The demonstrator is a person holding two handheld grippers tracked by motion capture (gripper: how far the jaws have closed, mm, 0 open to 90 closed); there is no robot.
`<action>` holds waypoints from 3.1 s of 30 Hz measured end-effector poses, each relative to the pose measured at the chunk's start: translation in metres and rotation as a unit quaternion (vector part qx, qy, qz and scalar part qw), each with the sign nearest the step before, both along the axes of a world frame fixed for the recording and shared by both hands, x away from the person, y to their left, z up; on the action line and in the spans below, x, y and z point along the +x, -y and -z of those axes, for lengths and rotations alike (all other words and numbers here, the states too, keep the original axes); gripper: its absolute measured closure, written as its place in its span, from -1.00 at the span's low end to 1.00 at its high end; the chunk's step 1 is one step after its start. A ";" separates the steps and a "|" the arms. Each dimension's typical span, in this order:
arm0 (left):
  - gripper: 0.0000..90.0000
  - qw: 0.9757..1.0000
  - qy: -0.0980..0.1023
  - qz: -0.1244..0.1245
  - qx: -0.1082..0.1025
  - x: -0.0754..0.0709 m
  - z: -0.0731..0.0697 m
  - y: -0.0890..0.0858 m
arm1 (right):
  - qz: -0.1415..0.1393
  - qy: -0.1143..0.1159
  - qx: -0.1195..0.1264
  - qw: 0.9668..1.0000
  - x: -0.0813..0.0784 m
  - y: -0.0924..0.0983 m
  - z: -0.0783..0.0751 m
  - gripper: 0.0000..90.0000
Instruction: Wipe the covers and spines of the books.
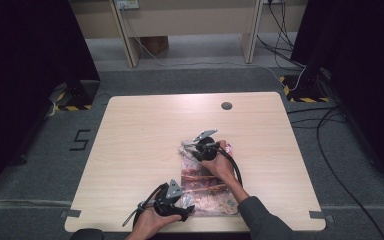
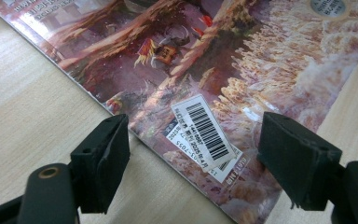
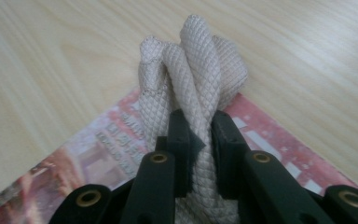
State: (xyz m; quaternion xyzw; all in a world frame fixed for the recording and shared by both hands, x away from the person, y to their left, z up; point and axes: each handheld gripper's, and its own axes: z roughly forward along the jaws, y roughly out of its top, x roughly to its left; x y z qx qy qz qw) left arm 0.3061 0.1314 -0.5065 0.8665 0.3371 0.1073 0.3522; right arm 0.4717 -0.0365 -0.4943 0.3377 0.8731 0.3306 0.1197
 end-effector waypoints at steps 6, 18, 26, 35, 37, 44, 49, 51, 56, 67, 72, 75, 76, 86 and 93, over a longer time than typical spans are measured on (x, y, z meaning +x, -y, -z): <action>-0.46 1.000 0.000 0.000 0.000 0.000 0.000 0.000 | 0.010 -0.003 0.003 1.000 0.005 -0.002 0.000 0.78; -0.46 1.000 0.001 -0.001 0.000 0.000 0.000 0.000 | -0.018 -0.003 -0.010 1.000 0.001 -0.010 -0.002 0.77; -0.46 1.000 0.004 -0.002 0.000 -0.001 0.000 0.000 | -0.015 0.000 -0.008 1.000 -0.002 -0.012 -0.001 0.78; -0.48 1.000 0.008 -0.004 0.002 -0.001 0.000 0.000 | -0.041 -0.004 -0.001 0.999 -0.015 -0.018 0.000 0.77; -0.47 1.000 0.009 -0.003 0.002 -0.002 0.000 0.001 | -0.035 0.001 -0.001 0.999 -0.013 -0.015 0.001 0.77; -0.47 1.000 0.010 -0.008 -0.002 -0.003 0.001 0.000 | -0.032 0.004 0.005 0.999 -0.019 -0.011 0.002 0.78; -0.47 1.000 0.016 -0.010 0.001 -0.005 0.001 0.001 | -0.050 0.002 0.005 0.999 -0.030 -0.010 0.001 0.77; -0.47 1.000 0.015 -0.009 0.000 -0.005 0.001 0.001 | -0.050 0.003 0.008 0.999 -0.029 -0.009 0.002 0.77; -0.47 1.000 0.021 -0.012 -0.003 -0.008 0.002 0.000 | -0.034 0.016 0.002 0.999 -0.026 -0.002 0.002 0.77; -0.47 1.000 0.020 -0.014 -0.001 -0.014 0.001 -0.003 | -0.055 0.003 0.009 0.998 -0.038 -0.003 0.002 0.77; -0.50 1.000 0.015 -0.010 -0.005 -0.017 0.002 -0.006 | -0.040 0.008 0.006 0.999 -0.035 0.003 0.002 0.77; -0.49 1.000 0.014 -0.015 -0.008 -0.017 0.002 -0.006 | -0.040 0.004 0.008 0.999 -0.036 0.004 0.002 0.77; -0.49 1.000 0.015 -0.014 -0.006 -0.017 0.002 -0.006 | -0.046 0.001 0.011 0.999 -0.038 0.003 0.002 0.77; -0.52 1.000 0.005 0.008 0.009 -0.021 0.003 -0.003 | -0.050 0.007 0.002 0.999 -0.044 0.005 0.001 0.77; -0.53 1.000 0.006 0.009 0.011 -0.021 0.003 -0.001 | -0.019 0.006 0.003 1.000 -0.036 0.024 0.001 0.77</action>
